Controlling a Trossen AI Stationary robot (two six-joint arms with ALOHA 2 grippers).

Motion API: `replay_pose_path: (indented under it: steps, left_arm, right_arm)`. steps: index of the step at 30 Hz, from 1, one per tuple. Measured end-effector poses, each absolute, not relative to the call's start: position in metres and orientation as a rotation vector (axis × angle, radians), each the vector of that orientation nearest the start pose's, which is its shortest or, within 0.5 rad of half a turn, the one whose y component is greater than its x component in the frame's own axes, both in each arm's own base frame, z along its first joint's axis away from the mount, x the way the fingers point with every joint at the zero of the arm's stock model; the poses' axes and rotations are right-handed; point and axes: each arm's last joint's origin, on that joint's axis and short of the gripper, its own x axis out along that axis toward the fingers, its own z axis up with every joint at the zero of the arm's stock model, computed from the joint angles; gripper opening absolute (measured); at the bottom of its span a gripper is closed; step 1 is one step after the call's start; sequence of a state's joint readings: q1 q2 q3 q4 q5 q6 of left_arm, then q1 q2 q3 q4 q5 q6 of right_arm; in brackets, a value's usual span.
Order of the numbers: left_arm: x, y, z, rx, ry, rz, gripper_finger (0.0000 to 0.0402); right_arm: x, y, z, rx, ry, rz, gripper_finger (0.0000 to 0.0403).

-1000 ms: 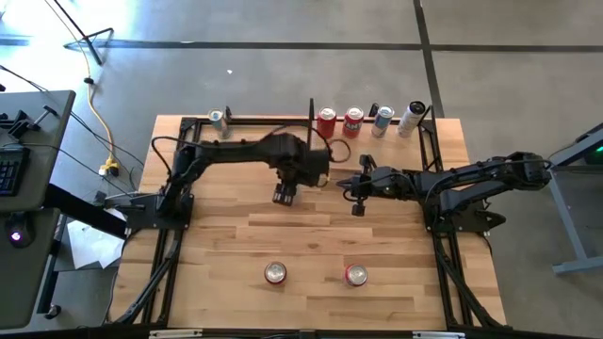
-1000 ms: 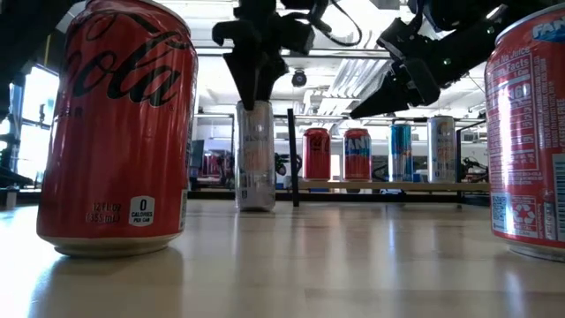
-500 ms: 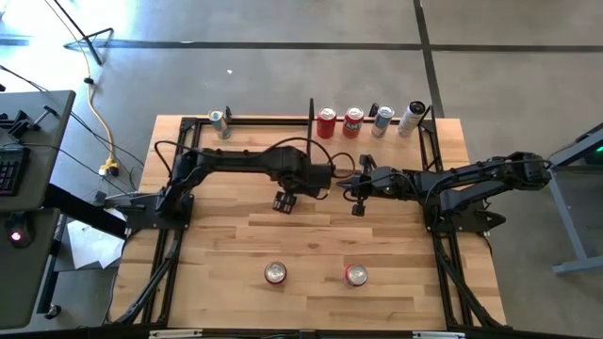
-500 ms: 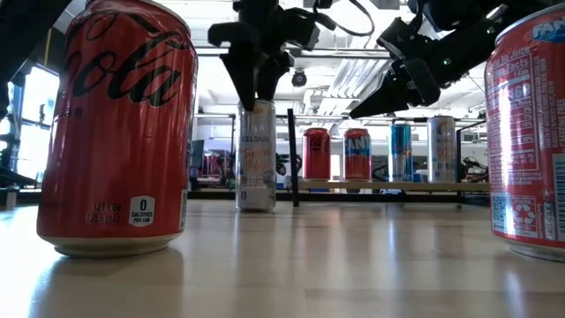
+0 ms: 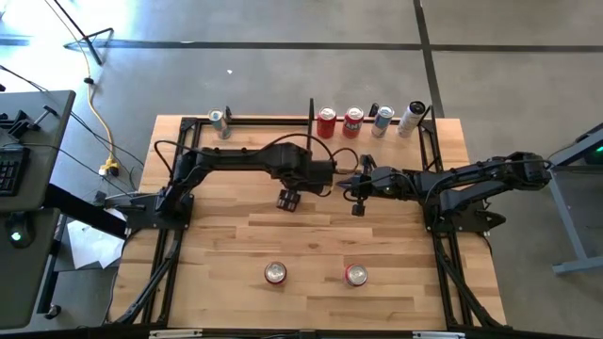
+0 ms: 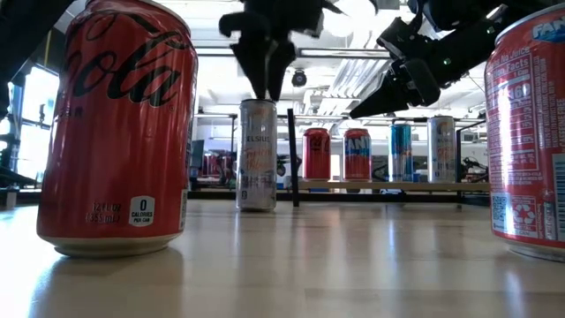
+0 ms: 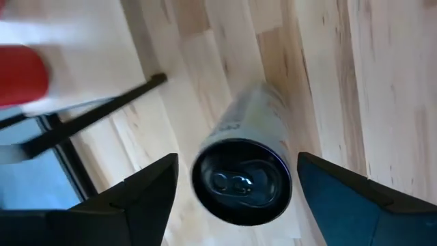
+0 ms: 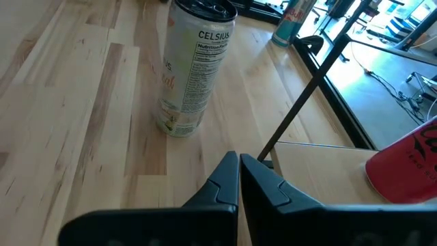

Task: Place canned beverage on shelf
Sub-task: Put the white-yellow soda can on the shelf aligned with the other white-yellow soda can

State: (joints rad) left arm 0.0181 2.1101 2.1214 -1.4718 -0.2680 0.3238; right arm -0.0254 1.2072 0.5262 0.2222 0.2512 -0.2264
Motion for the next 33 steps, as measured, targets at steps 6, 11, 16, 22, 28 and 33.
replay_pose_path:
  steps: [6, 11, 16, 22, 28, 33]
  left_arm:
    - [0.407, 0.015, 0.324, 0.399, 1.433, 0.008, 0.0287]
    - [0.388, 0.006, 0.346, 0.302, 1.392, -0.051, 0.0258]
    - [0.351, -0.004, 0.374, 0.246, 1.203, -0.032, 0.017]
    - [0.288, -0.017, 0.365, 0.192, 0.92, -0.006, 0.0047]
    - [0.231, -0.017, 0.296, 0.135, 0.688, 0.119, 0.0012]
    - [0.207, -0.01, 0.237, 0.082, 0.493, 0.158, 0.0006]
  right_arm:
    - [0.24, -0.013, 0.2, -0.273, 0.487, -0.219, 0.0]
    - [0.236, -0.014, 0.196, -0.325, 0.562, -0.24, 0.0]
    - [0.228, -0.015, 0.197, -0.337, 0.609, -0.266, 0.0]
    - [0.23, -0.013, 0.196, -0.297, 0.463, -0.161, 0.0]
    - [0.225, -0.014, 0.182, -0.209, 0.296, -0.136, 0.0]
    - [0.235, -0.014, 0.182, -0.143, 0.254, -0.133, 0.0]
